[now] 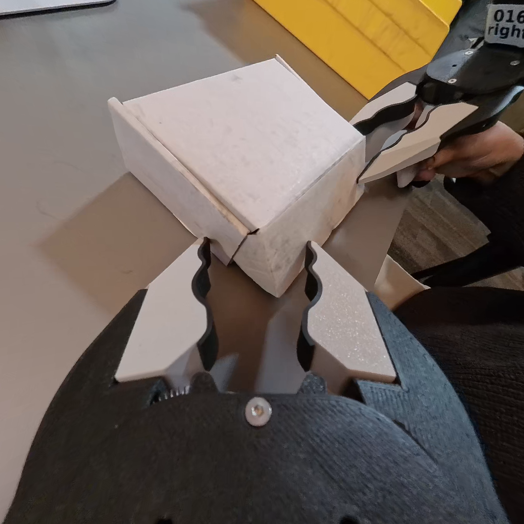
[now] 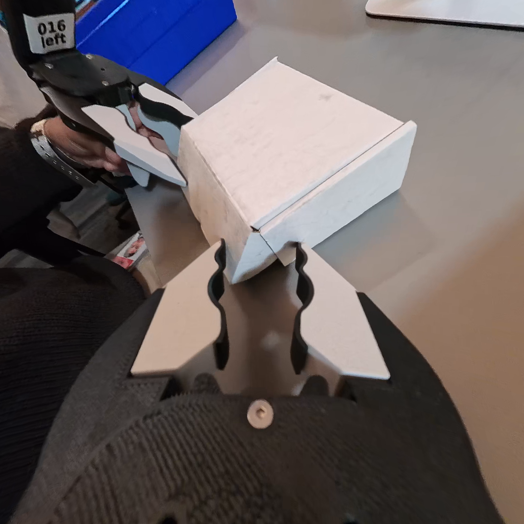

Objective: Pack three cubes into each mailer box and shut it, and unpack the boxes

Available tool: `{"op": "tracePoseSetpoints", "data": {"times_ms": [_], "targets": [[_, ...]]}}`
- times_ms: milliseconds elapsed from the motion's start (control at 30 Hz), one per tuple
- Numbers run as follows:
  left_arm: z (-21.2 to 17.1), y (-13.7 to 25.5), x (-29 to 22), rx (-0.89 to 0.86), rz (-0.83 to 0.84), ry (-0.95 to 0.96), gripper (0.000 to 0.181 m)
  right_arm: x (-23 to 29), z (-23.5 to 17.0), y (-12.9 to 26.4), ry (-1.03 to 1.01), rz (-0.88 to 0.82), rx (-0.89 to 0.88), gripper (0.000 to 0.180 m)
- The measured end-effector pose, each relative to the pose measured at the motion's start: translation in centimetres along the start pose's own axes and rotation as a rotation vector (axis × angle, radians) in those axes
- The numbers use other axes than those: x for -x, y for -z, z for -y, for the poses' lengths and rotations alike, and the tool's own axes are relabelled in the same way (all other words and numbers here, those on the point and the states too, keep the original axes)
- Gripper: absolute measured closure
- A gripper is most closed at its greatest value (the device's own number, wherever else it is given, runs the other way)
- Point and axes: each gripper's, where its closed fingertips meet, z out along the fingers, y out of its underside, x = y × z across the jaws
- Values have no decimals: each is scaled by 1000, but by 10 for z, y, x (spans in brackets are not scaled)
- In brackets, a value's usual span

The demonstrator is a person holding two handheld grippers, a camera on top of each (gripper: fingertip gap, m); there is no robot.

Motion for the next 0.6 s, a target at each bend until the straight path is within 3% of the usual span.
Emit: {"op": "tracePoseSetpoints", "data": {"times_ms": [300,600], "targets": [[3,3,-2,-28,19,-37,130,-3,-5,4,121,-64,25,141],[9,8,-3,-76,32,-79,135,2,12,15,151,-63,-73,146]]}}
